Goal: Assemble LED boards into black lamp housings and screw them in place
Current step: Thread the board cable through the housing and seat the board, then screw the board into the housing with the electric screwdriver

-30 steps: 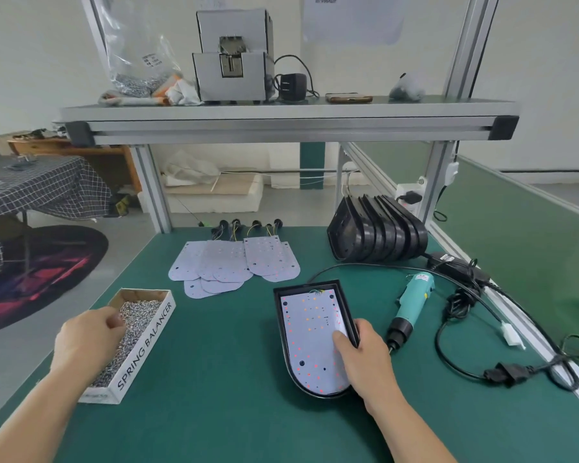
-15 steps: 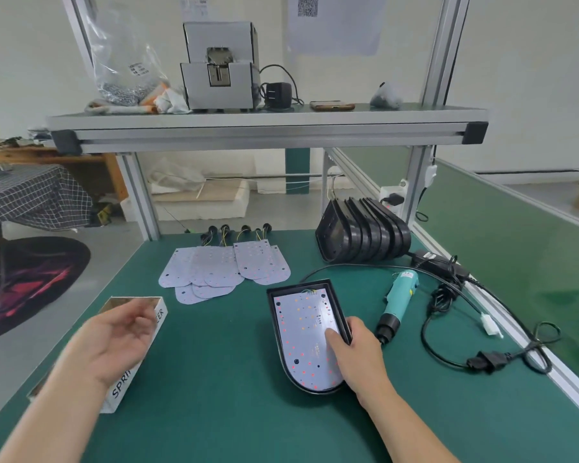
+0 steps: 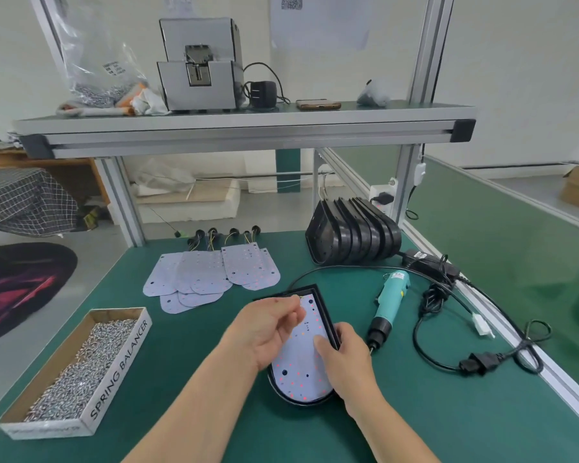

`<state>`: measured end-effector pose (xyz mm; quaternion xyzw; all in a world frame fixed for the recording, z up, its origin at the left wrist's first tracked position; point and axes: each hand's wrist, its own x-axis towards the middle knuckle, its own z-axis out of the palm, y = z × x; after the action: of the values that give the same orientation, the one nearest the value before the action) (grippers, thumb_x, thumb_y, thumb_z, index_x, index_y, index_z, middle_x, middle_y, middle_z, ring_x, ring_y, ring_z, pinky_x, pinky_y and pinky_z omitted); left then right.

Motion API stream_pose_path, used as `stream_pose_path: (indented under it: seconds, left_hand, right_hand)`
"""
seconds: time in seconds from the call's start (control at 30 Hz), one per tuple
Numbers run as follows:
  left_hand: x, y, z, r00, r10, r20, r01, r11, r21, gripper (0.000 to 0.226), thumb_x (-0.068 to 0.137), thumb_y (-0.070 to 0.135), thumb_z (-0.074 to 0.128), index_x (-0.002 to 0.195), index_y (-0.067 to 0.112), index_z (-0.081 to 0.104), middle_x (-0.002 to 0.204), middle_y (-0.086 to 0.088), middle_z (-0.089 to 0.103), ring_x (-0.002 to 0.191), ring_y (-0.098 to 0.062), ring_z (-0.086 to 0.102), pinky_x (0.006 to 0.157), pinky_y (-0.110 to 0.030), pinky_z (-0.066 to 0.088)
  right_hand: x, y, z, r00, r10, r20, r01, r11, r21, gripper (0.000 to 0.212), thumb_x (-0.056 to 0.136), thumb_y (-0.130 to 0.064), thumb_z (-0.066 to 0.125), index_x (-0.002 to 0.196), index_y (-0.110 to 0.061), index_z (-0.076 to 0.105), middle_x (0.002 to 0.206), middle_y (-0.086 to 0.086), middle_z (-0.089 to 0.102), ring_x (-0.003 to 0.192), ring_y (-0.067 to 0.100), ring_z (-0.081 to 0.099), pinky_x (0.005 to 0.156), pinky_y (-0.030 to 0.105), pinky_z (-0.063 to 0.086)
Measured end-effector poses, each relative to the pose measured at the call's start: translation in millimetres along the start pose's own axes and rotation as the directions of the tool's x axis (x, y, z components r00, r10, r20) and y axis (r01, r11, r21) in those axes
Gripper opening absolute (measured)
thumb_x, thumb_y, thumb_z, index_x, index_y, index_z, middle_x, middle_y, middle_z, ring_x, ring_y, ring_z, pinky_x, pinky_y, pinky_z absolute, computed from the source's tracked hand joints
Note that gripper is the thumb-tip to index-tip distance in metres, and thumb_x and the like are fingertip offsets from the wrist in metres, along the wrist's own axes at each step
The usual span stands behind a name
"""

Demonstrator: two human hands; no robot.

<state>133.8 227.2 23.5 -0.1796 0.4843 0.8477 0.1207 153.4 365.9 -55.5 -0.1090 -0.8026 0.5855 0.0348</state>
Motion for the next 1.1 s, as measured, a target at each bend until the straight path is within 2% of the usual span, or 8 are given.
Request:
stream_pose_path:
  seconds: [0.13, 0.3, 0.57, 0.67, 0.73, 0.83, 1.0, 1.1]
  left_hand:
    - [20.4, -25.0, 11.1, 0.999, 0.038, -0.036, -0.032, 0.985, 0.168, 0.017, 0.092, -0.014, 0.057, 0.079, -0.004, 0.059, 0.060, -0.012, 0.065, 0.052, -0.013, 0.068, 0.051, -0.017, 0.054]
    - [32.4, -41.7, 6.1, 0.991, 0.095, -0.092, -0.067, 0.960, 0.271, 0.015, 0.094, -0.008, 0.059, 0.080, -0.003, 0.063, 0.059, -0.009, 0.067, 0.053, -0.015, 0.067, 0.062, -0.022, 0.057]
    - [27.4, -35.2, 2.9, 0.999, 0.018, -0.032, -0.012, 0.986, 0.167, 0.012, 0.091, -0.015, 0.058, 0.083, -0.007, 0.062, 0.068, -0.015, 0.068, 0.058, -0.019, 0.072, 0.056, -0.019, 0.057]
    - [25.8, -34.8, 1.4, 0.999, 0.019, -0.031, -0.015, 0.991, 0.135, 0.013, 0.088, -0.018, 0.058, 0.082, -0.008, 0.063, 0.069, -0.019, 0.069, 0.060, -0.023, 0.073, 0.056, -0.020, 0.057]
    - [26.0, -35.2, 0.1, 0.999, 0.018, -0.038, -0.013, 0.992, 0.124, 0.013, 0.087, -0.020, 0.059, 0.082, -0.008, 0.063, 0.070, -0.022, 0.069, 0.060, -0.024, 0.073, 0.055, -0.021, 0.057]
    - [27.4, -36.1, -2.1, 0.999, 0.015, -0.029, -0.011, 0.993, 0.117, 0.010, 0.089, -0.017, 0.060, 0.084, -0.009, 0.063, 0.071, -0.020, 0.070, 0.061, -0.023, 0.073, 0.056, -0.021, 0.058]
    - [30.1, -37.5, -1.8, 1.000, 0.011, 0.016, -0.013, 0.987, 0.162, 0.010, 0.093, -0.010, 0.059, 0.085, -0.008, 0.064, 0.065, -0.014, 0.070, 0.058, -0.018, 0.070, 0.057, -0.019, 0.057]
    - [31.0, -37.3, -1.7, 0.999, -0.008, 0.046, -0.002, 0.980, 0.200, 0.009, 0.093, -0.009, 0.060, 0.086, -0.006, 0.064, 0.069, -0.013, 0.070, 0.061, -0.017, 0.070, 0.060, -0.019, 0.058]
  right_hand:
    - [-2.5, -2.0, -3.0, 1.000, -0.027, 0.016, 0.028, 0.998, -0.063, 0.019, 0.095, -0.025, 0.062, 0.081, -0.017, 0.051, 0.073, -0.006, 0.056, 0.060, 0.009, 0.045, 0.053, 0.021, 0.035]
    - [16.1, -24.3, -37.7, 0.982, -0.127, 0.139, 0.182, 0.830, -0.527, 0.034, 0.093, -0.057, 0.057, 0.085, -0.024, 0.060, 0.087, -0.005, 0.064, 0.081, 0.016, 0.060, 0.069, 0.030, 0.045]
    - [96.3, -30.3, -84.3, 0.978, 0.130, -0.162, -0.207, 0.650, -0.732, 0.078, 0.086, -0.043, 0.070, 0.141, -0.006, 0.029, 0.119, 0.013, 0.060, 0.104, 0.032, 0.059, 0.078, 0.036, 0.047]
    - [101.8, -22.9, -88.6, 0.943, 0.243, -0.225, -0.320, 0.846, -0.426, 0.063, 0.079, -0.027, 0.073, 0.128, -0.003, 0.041, 0.106, 0.012, 0.062, 0.096, 0.033, 0.062, 0.074, 0.034, 0.045]
    - [93.3, -17.2, -93.3, 0.918, 0.369, -0.143, -0.348, 0.925, 0.152, 0.027, 0.079, -0.012, 0.067, 0.102, -0.005, 0.053, 0.081, 0.009, 0.057, 0.067, 0.025, 0.056, 0.058, 0.030, 0.043]
    - [68.5, -14.0, -93.7, 0.954, 0.288, 0.086, -0.256, 0.629, 0.734, 0.011, 0.085, -0.003, 0.059, 0.086, -0.011, 0.052, 0.068, 0.005, 0.049, 0.048, 0.013, 0.051, 0.039, 0.018, 0.037]
    - [48.5, -34.3, -96.1, 0.971, -0.078, 0.227, -0.208, 0.192, 0.959, 0.045, 0.092, -0.057, 0.055, 0.093, -0.013, 0.063, 0.073, -0.002, 0.059, 0.054, 0.008, 0.050, 0.041, 0.016, 0.032]
    - [47.5, -50.4, -89.8, 0.947, -0.258, 0.189, -0.217, -0.084, 0.973, 0.037, 0.087, -0.052, 0.059, 0.089, -0.015, 0.062, 0.059, -0.010, 0.045, 0.047, 0.003, 0.041, 0.040, 0.016, 0.024]
